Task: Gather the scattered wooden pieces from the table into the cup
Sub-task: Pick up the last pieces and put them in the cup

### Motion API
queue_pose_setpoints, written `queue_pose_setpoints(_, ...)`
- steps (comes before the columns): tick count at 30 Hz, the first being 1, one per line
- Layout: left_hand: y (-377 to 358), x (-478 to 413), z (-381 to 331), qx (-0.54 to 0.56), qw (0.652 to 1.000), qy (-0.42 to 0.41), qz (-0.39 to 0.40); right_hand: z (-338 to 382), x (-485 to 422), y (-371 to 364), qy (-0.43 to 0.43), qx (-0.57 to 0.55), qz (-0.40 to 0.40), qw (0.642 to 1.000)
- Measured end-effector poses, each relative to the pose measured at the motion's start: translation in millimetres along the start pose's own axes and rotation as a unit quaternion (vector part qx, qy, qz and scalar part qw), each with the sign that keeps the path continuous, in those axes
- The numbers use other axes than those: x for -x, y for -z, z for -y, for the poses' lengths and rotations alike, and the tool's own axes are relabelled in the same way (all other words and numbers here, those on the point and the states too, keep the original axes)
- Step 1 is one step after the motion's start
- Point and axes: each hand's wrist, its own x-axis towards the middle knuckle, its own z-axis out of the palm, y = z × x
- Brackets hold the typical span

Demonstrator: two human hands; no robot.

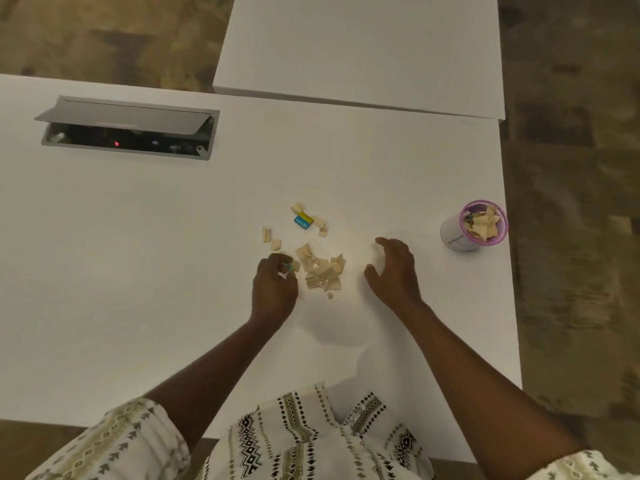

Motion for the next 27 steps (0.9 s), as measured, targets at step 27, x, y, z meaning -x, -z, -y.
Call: queue_pose_setpoints(27, -3, -20, 26, -0.272, 0.939, -0.134, 0.162, 26, 27, -46, 0.322, 0.251, 0.133, 0.903)
